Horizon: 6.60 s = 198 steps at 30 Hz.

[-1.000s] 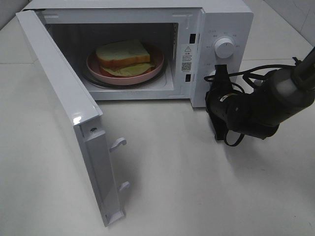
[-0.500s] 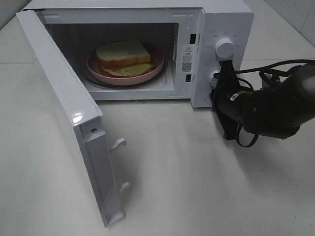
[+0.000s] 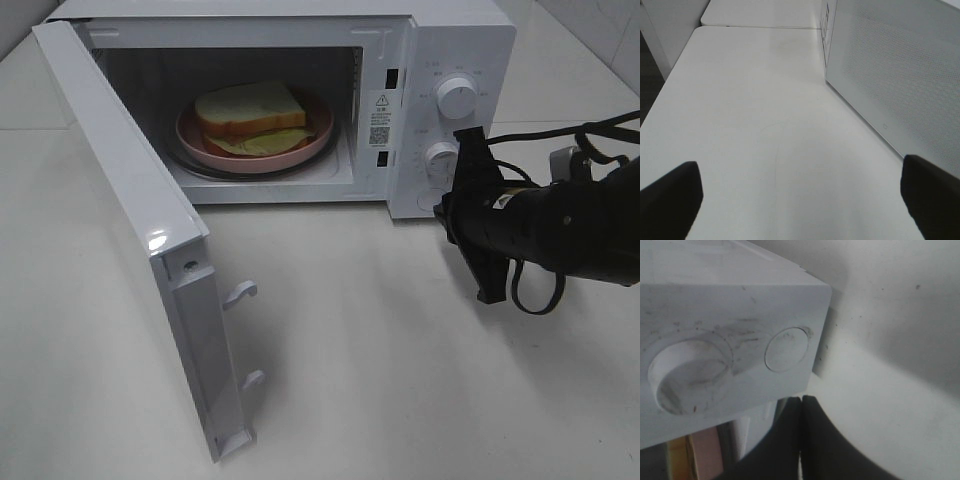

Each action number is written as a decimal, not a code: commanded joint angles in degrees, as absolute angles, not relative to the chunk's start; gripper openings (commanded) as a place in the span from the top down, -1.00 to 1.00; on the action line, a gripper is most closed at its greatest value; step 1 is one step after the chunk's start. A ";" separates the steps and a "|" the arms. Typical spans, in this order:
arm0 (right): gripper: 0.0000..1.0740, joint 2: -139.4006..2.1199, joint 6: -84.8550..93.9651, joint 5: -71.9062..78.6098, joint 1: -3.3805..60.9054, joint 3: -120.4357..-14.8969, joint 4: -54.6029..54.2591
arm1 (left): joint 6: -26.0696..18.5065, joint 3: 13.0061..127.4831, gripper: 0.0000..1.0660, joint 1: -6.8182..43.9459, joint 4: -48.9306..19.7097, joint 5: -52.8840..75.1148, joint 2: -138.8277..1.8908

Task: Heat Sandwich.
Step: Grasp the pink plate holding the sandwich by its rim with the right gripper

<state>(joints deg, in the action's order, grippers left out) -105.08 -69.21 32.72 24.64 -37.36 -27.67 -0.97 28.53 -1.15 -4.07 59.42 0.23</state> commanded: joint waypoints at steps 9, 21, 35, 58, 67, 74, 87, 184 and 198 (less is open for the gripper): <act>0.89 -94.54 -47.61 12.83 24.64 -36.61 -26.99 | -0.74 28.42 -0.90 -1.15 -4.01 59.24 1.55; 0.82 -85.60 -26.87 -6.65 24.64 -36.67 -26.99 | -0.74 28.42 -0.90 -1.15 -4.01 59.24 1.55; 0.76 -82.85 -8.48 -26.41 24.64 -39.25 -23.55 | -0.74 28.42 -0.90 -1.15 -4.01 59.24 1.55; 0.61 -82.85 58.90 -43.95 24.64 -48.76 -12.32 | -0.74 28.42 -0.90 -1.15 -4.01 59.24 1.55; 0.18 -82.85 68.30 -43.95 24.64 -48.76 -5.61 | -0.74 28.42 -0.90 -1.15 -4.01 59.24 1.55; -0.52 -82.85 64.06 -43.20 24.64 -48.76 0.00 | -0.74 28.42 -0.90 -1.15 -4.01 59.24 1.55; -0.70 -83.37 60.79 -42.86 27.85 -53.80 7.22 | -0.74 28.42 -0.90 -1.15 -4.01 59.24 1.55; 0.22 -135.62 53.74 -35.47 35.92 -107.54 8.94 | -0.74 28.42 -0.90 -1.15 -4.01 59.24 1.55; 0.99 -135.45 56.38 -39.53 35.92 -107.54 10.26 | -0.74 28.42 -0.90 -1.15 -4.01 59.24 1.55</act>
<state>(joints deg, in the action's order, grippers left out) -135.33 56.78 -34.66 35.98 -107.95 11.23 -0.97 28.53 -1.15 -4.07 59.42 0.23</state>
